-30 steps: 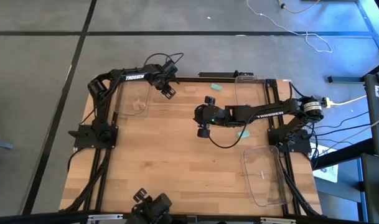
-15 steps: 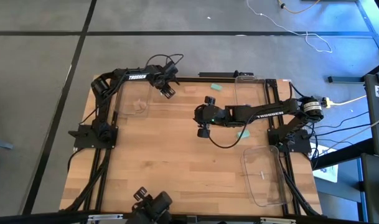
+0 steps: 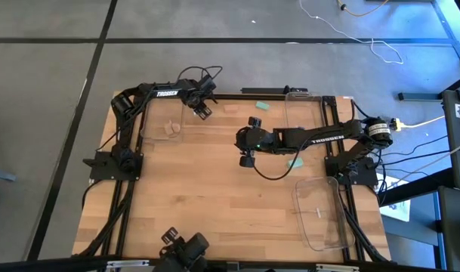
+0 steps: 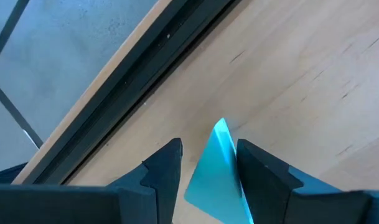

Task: Sort & place blocks by color
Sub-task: Put the top left light blue block into the bottom right transparent bin

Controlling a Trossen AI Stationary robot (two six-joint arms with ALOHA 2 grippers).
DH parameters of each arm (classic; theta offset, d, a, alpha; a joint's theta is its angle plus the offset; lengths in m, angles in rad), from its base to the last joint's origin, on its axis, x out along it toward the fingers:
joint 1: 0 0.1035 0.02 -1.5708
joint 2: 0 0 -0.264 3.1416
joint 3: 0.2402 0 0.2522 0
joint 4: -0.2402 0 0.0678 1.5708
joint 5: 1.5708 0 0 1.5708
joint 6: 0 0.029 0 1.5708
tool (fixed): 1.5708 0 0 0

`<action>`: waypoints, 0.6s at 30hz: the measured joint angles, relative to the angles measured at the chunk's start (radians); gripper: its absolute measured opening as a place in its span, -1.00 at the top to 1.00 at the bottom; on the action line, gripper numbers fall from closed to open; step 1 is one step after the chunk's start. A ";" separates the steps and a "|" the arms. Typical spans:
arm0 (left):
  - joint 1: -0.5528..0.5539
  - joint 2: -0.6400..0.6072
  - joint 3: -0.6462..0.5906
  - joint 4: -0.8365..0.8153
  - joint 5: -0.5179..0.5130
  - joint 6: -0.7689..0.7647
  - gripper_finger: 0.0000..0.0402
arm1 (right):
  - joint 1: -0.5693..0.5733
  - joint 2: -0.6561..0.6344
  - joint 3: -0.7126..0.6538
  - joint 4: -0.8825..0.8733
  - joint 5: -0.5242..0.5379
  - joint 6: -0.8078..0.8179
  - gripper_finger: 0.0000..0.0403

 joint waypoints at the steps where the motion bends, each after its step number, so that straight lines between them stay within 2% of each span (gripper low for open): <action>1: 0.000 0.000 0.000 0.000 0.000 0.008 0.29 | 0.000 0.000 0.000 0.000 0.000 0.000 0.10; 18: -0.026 -0.001 -0.001 0.005 -0.014 0.073 0.92 | 0.000 0.000 0.000 0.000 0.000 -0.003 0.10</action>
